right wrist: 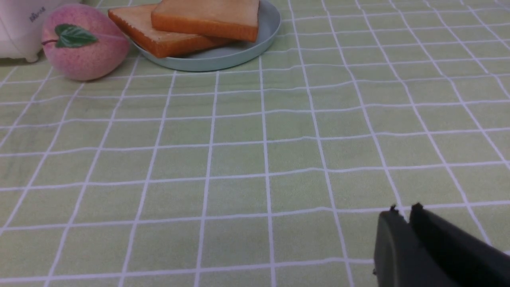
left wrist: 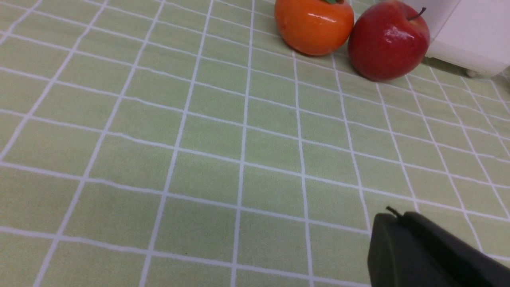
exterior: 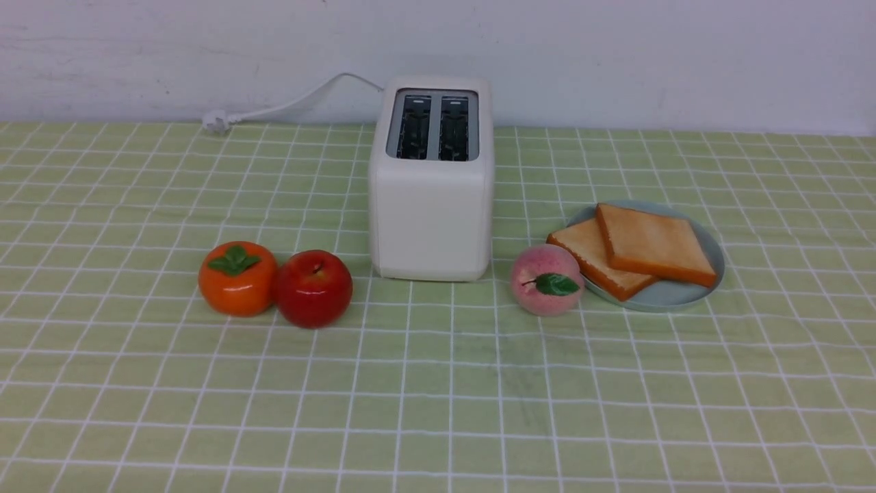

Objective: Take toasted bread from bread machine on green coffee tablecloth place on plate.

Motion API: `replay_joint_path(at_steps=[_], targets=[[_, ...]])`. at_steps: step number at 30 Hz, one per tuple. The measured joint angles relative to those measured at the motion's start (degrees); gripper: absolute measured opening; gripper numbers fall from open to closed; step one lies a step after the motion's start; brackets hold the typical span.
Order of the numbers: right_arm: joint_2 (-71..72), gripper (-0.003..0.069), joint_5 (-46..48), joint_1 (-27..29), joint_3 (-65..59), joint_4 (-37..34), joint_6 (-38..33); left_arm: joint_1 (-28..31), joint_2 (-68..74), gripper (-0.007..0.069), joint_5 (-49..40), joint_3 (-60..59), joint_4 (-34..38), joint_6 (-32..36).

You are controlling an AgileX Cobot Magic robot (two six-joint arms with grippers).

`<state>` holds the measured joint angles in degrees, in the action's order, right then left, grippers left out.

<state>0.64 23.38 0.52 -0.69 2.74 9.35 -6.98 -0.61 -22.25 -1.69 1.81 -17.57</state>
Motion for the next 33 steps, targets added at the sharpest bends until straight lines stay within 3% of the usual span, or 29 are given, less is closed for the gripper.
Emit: replay_joint_path(at_steps=[33], targets=[[0.0, 0.0097, 0.0, 0.0, 0.0, 0.0, 0.0, 0.0, 0.0, -0.0003, -0.1, 0.0, 0.0, -0.2]])
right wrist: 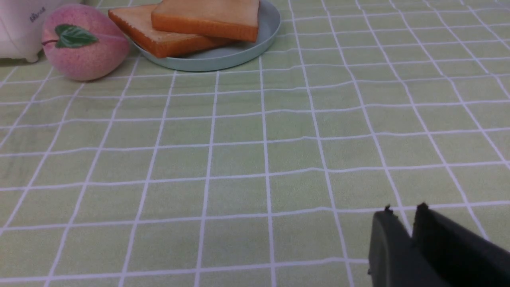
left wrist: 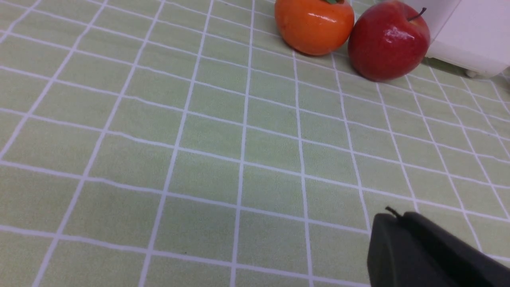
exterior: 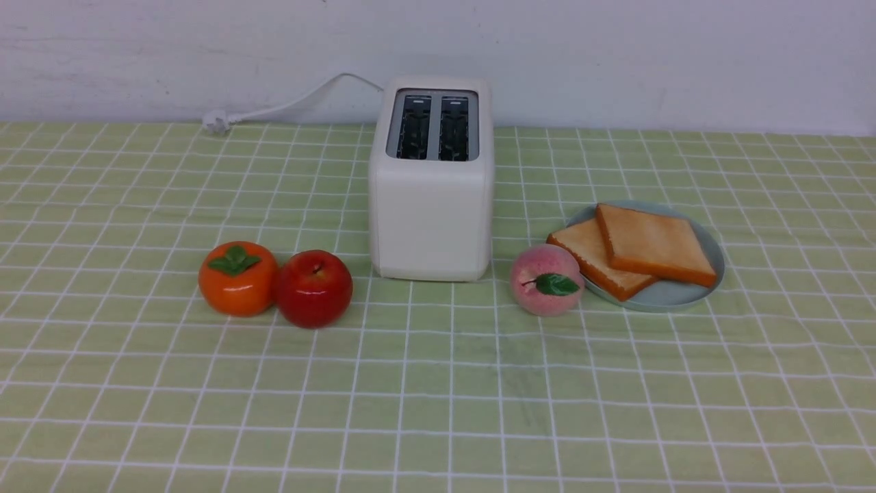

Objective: Take toasted bread from bread machine on green coffee tablecloth place on plate.

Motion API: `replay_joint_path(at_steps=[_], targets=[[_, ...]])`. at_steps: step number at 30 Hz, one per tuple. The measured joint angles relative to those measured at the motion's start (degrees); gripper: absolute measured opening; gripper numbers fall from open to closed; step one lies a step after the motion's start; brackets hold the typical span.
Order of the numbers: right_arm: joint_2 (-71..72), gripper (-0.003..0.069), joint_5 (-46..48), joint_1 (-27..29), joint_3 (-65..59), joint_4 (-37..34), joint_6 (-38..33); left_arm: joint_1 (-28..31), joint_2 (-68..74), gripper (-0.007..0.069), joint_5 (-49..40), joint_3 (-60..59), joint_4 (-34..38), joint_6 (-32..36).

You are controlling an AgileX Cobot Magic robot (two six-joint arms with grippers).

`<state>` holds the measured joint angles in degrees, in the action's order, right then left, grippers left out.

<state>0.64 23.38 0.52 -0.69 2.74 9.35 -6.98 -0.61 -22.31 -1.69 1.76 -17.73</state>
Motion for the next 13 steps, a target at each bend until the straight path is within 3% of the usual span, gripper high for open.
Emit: replay_joint_path(at_steps=[13], targets=[[0.0, 0.0113, 0.0, 0.0, 0.0, 0.0, 0.0, 0.0, 0.0, 0.0005, 0.0, 0.0, 0.0, 0.0]])
